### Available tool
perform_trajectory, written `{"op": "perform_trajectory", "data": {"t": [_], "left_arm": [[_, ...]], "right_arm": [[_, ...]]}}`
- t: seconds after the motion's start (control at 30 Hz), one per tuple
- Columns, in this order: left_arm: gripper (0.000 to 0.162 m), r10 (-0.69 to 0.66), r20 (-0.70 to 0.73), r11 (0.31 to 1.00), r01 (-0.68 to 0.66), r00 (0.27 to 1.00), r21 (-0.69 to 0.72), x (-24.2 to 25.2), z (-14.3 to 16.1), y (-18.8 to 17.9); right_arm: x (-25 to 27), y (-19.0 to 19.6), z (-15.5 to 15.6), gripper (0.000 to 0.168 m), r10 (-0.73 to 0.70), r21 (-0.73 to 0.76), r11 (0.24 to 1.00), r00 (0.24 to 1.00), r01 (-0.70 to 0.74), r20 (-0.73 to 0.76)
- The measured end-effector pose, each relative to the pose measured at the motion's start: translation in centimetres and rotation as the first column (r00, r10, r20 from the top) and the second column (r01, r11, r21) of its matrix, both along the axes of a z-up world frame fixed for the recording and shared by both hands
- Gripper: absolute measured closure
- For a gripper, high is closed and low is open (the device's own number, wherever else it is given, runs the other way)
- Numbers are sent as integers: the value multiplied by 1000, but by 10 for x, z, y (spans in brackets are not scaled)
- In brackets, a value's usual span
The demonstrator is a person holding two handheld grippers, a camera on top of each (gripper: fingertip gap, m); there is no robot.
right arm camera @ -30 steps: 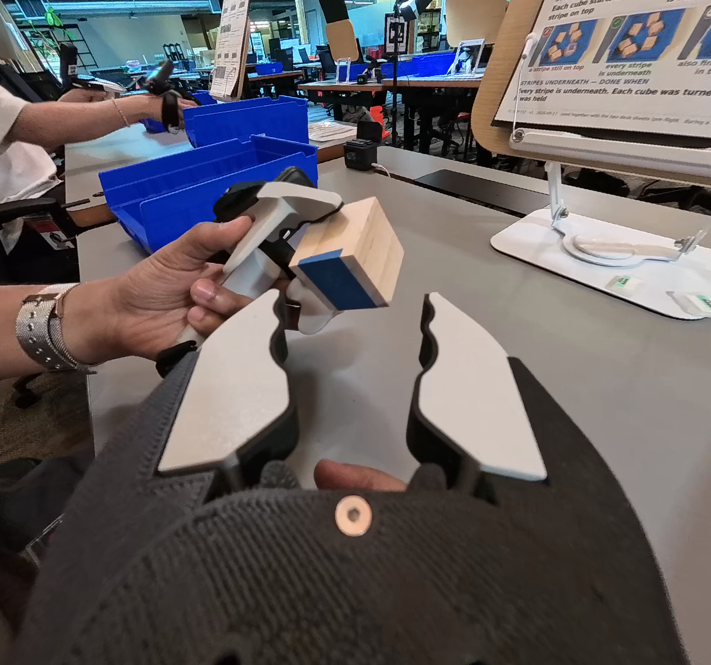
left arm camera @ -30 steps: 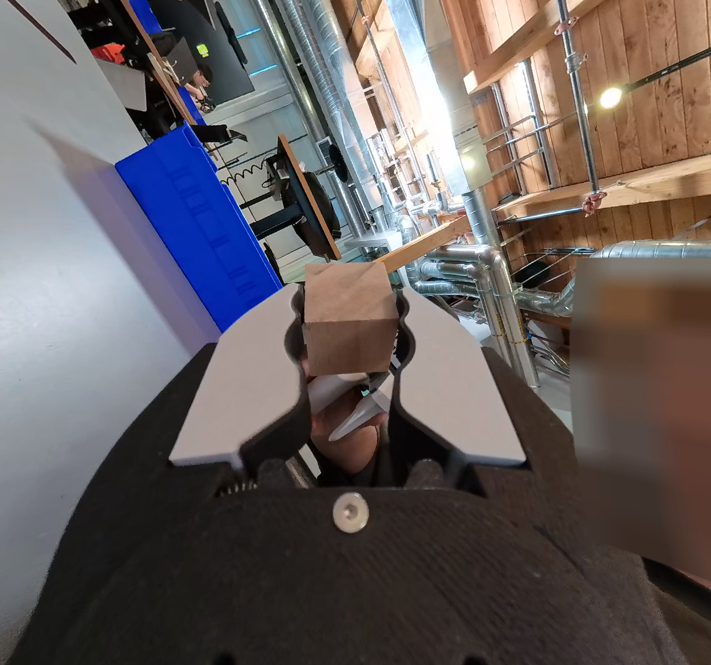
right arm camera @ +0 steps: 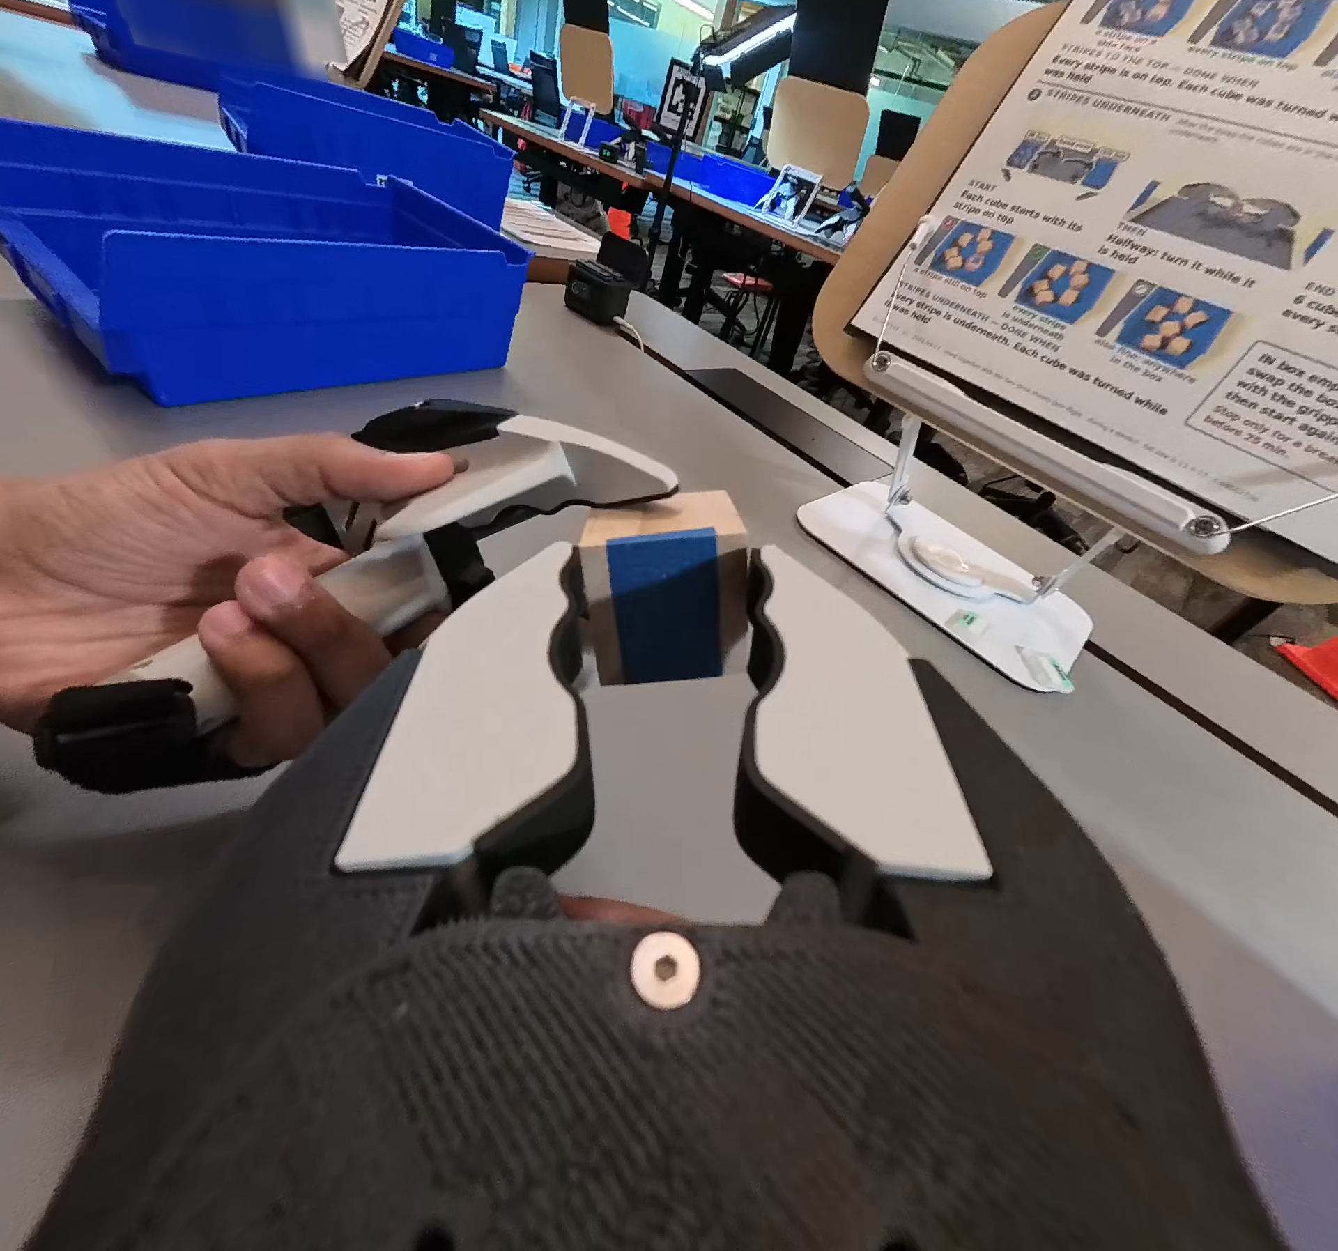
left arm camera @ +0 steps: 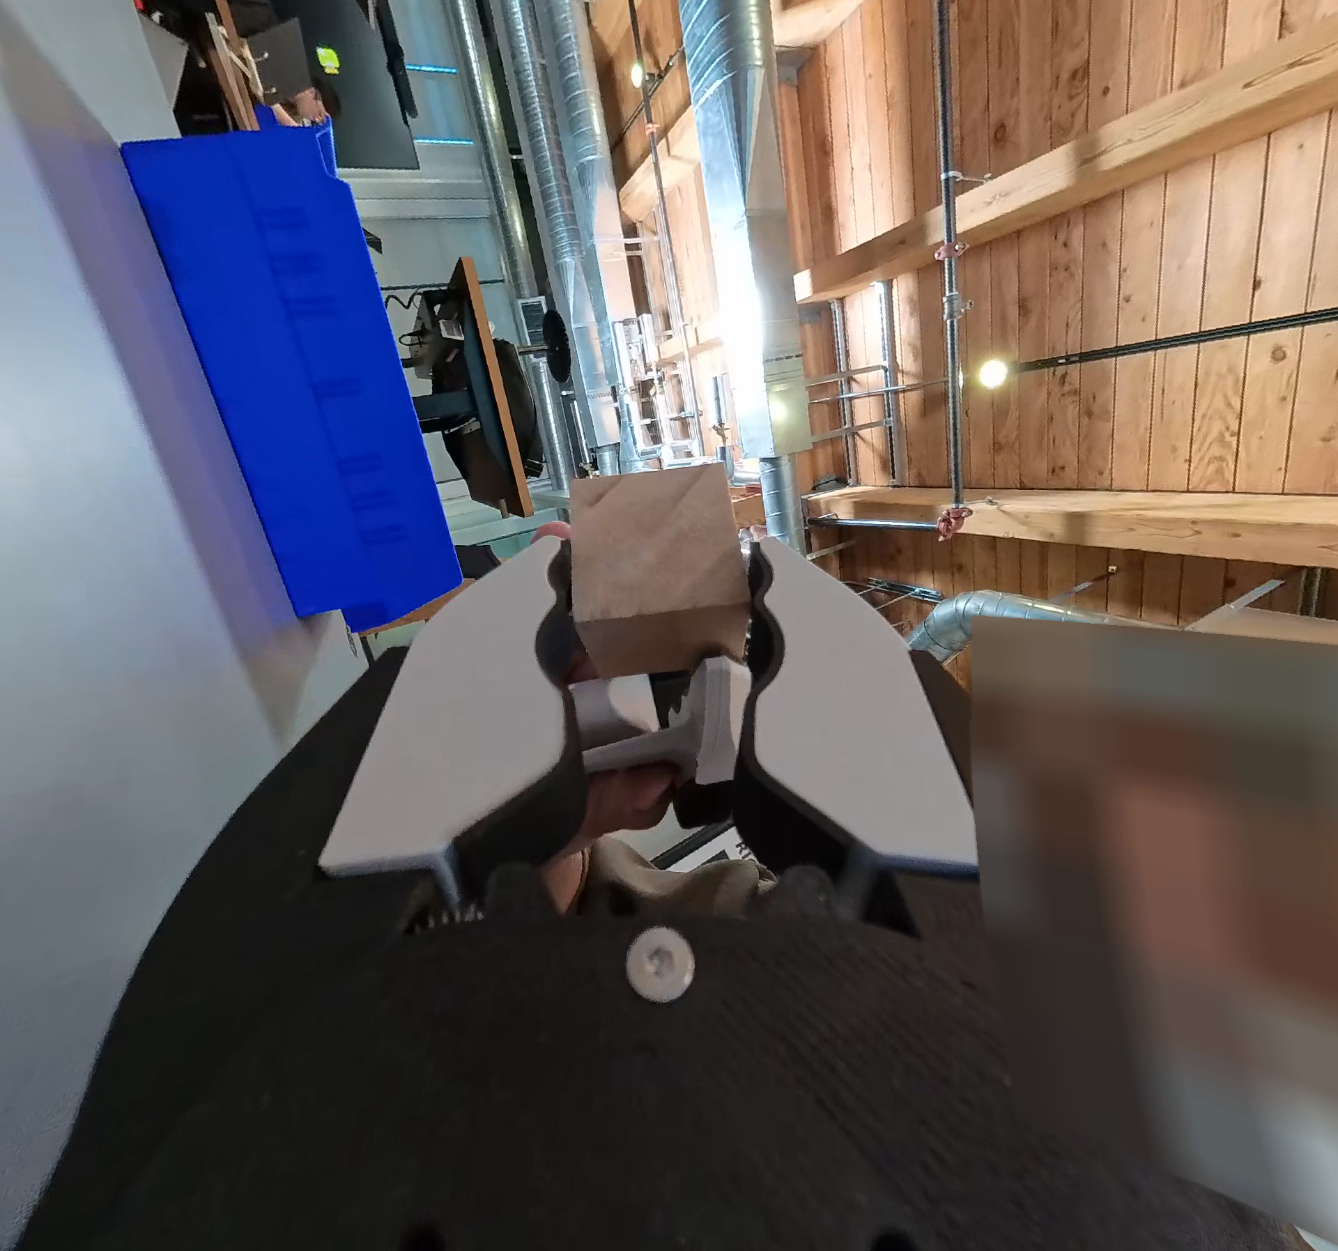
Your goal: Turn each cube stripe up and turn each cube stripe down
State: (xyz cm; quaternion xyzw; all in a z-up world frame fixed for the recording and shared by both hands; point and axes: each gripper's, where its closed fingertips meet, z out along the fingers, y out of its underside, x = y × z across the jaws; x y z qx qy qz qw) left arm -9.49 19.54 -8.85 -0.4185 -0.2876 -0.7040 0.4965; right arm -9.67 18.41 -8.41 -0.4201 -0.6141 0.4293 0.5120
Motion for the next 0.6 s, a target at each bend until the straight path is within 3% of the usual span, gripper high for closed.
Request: {"op": "perform_trajectory", "data": {"t": [0.37, 0.43, 0.6], "left_arm": [[111, 21, -64, 999, -23, 998, -33, -3, -5, 0], [95, 53, -139, 993, -67, 989, -94, -8, -16, 2], [94, 99, -276, 986, -133, 956, -104, -19, -16, -1]], "right_arm": [[2, 7, 8, 124, -17, 10, 1000, 1000, 17, 6], [3, 21, 18, 125, -50, 53, 997, 999, 51, -18], [16, 89, 58, 124, -185, 11, 983, 982, 185, -49]]}}
